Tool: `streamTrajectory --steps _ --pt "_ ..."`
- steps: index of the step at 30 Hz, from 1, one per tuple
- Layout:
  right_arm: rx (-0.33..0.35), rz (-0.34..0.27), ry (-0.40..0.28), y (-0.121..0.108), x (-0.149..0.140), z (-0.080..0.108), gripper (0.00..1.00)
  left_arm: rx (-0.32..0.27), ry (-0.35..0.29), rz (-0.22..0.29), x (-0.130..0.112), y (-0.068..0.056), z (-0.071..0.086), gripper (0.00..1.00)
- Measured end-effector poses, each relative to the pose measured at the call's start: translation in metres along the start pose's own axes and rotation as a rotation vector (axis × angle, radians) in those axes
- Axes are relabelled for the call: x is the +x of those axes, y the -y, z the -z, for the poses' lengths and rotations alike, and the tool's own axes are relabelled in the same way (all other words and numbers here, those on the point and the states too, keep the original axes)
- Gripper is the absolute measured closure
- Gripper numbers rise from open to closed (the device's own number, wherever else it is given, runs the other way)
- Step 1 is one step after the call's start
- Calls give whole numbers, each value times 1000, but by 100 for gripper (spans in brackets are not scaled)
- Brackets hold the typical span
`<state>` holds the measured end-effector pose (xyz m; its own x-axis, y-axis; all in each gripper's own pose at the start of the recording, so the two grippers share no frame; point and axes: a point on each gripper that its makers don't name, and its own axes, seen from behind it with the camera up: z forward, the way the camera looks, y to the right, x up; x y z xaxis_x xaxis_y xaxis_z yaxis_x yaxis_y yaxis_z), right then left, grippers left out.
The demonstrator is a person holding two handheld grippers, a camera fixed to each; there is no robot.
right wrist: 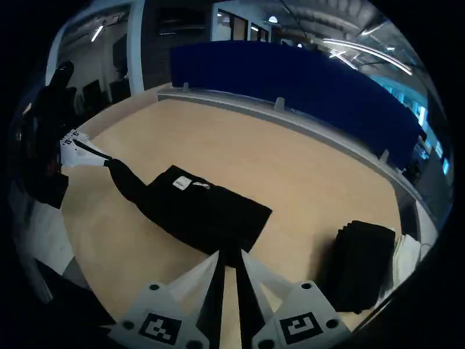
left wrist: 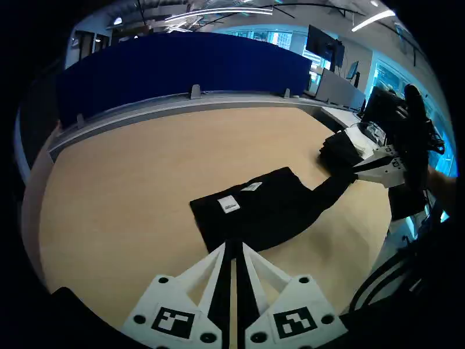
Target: Fold towel
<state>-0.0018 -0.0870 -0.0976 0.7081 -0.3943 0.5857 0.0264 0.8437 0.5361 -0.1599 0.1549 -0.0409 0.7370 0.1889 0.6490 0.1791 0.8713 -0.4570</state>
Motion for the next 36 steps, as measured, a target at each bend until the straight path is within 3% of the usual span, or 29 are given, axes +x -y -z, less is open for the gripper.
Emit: streamTrajectory --steps 9,14,21,36 --pt "11 -50 33 -19 4 -38 88 5 23 -18 10 19 -43 95" --pt "17 -80 63 -24 -1 -62 88 -7 33 -15 9 22 -61 95" --pt "19 -108 95 -26 -10 -83 88 -26 62 -21 -4 22 -82 94" --pt "-15 -128 135 -35 -21 -110 87 6 59 -23 -2 44 -112 94"
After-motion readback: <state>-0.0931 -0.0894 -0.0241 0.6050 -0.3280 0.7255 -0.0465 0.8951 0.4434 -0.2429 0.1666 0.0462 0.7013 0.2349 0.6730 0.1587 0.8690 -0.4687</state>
